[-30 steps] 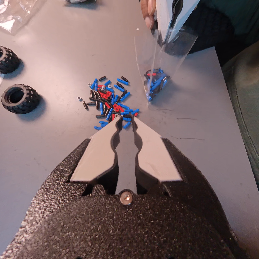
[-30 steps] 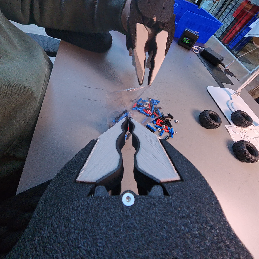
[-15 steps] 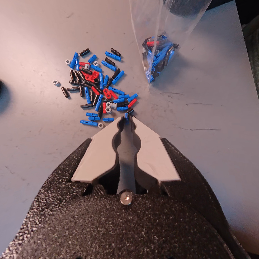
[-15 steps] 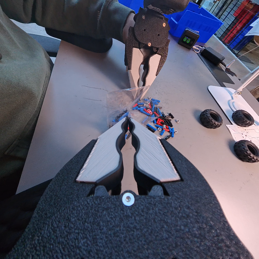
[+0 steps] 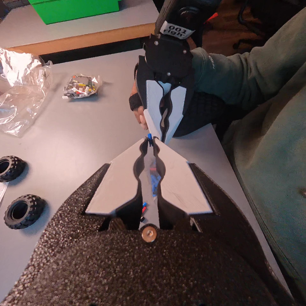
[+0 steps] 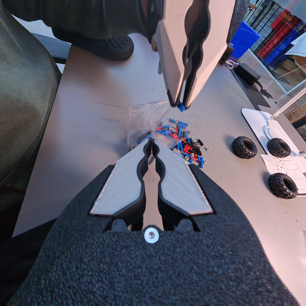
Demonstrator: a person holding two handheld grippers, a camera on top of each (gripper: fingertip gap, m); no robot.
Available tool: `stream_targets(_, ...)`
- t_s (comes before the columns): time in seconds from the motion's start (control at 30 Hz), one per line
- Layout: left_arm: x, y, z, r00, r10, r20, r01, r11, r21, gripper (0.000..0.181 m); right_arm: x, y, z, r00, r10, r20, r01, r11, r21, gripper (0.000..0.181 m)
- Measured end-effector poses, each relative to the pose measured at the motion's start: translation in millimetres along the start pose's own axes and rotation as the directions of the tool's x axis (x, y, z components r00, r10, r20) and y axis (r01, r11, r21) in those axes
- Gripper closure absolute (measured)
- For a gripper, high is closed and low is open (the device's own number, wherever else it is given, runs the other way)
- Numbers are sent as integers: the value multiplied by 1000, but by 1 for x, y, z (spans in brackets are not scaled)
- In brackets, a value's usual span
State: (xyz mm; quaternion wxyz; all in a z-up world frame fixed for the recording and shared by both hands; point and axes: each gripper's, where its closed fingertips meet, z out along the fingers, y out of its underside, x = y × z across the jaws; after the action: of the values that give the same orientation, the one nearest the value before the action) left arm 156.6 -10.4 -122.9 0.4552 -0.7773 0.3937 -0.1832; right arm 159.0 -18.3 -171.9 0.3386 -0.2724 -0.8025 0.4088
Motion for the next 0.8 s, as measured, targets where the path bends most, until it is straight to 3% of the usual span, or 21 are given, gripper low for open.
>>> stream_targets(0.1, -2, 13, 10, 1000, -5, -10, 4, 997, -74, 177, 1, -5, -5, 1000, 4, 0, -4, 999, 36, 181)
stream_targets(0.33, 3, 25, 1, 999, -36, -39, 32, 993, -110, 170, 2, -7, -9, 1000, 20, 7, -21, 997, 69, 181)
stream_targets(0.5, -13, 23, -38, 995, -89, 39, 90, 995, -30, 158, 3, -6, -9, 1000, 24, -4, -24, 998, 64, 181)
stream_targets(0.57, -17, 52, -50, 989, -128, 74, 135, 986, -97, 157, 4, -6, -10, 1000, 31, -2, -31, 997, 70, 181)
stream_targets(0.67, -12, 109, -39, 980, -167, 106, 188, 955, -231, 156, 4, -4, -9, 999, 42, 8, -42, 997, 66, 181)
stream_targets(0.8, -10, 134, -20, 984, -146, 103, 169, 950, -264, 156, 3, -1, -8, 999, 39, 12, -39, 998, 50, 181)
